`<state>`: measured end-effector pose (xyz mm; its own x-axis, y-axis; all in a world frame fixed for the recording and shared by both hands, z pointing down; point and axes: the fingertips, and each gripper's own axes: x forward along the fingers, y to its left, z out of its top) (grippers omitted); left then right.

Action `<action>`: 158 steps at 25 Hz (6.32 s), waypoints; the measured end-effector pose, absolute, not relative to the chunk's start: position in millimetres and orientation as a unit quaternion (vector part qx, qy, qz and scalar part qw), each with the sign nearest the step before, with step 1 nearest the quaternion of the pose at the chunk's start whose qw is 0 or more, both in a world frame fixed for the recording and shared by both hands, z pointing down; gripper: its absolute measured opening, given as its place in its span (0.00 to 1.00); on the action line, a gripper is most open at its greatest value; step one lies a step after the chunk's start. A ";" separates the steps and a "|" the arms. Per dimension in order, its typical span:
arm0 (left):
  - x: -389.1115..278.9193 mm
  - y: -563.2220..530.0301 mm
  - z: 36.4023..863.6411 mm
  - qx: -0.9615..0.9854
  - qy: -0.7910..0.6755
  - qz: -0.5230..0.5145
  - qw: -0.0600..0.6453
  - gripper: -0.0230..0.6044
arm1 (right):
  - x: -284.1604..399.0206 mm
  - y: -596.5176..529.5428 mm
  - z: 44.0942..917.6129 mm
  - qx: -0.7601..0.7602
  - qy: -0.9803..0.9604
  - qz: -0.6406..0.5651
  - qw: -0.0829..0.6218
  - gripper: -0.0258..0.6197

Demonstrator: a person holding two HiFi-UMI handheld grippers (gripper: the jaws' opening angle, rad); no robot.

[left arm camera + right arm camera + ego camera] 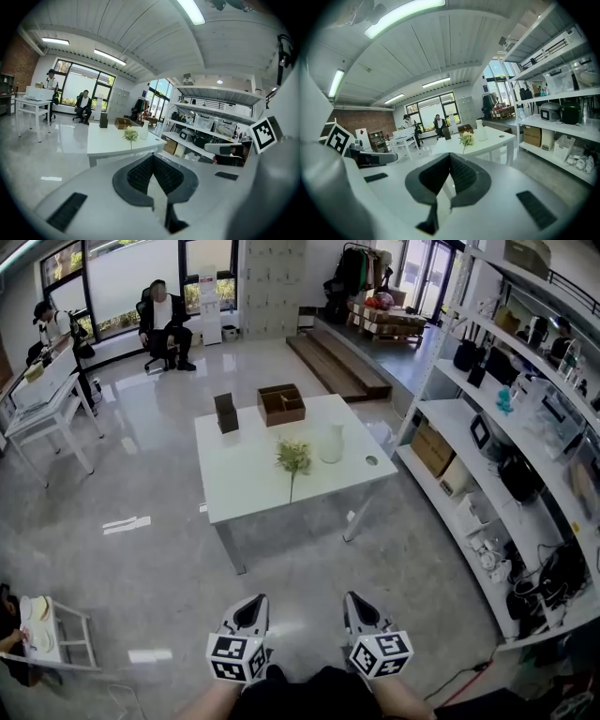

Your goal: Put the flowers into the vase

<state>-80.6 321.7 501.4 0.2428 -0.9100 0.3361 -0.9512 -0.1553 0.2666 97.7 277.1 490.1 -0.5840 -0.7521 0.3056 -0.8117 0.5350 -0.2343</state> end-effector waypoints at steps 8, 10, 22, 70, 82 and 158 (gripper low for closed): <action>-88.3 302.3 514.9 0.761 -0.605 0.054 0.228 0.04 | 84.6 260.0 498.9 0.452 -0.869 0.184 0.087 0.04; -88.5 290.9 518.1 0.760 -0.605 0.055 0.230 0.04 | 83.4 247.9 501.8 0.450 -0.869 0.186 0.085 0.04; -82.6 122.5 521.1 0.732 -0.639 0.081 0.224 0.04 | 70.6 67.7 499.0 0.392 -0.901 0.174 0.068 0.04; -135.9 -144.1 617.0 0.730 -0.555 0.169 0.361 0.04 | -20.0 -186.1 497.7 0.386 -0.899 0.193 0.076 0.04; -124.1 -182.5 713.2 0.660 -0.471 0.293 0.507 0.41 | -19.4 -190.9 508.1 0.377 -0.899 0.208 0.085 0.04; -17.0 -300.0 322.5 0.854 -0.513 -0.086 -0.035 0.10 | 104.8 -193.2 472.3 0.517 -0.839 0.167 -0.003 0.04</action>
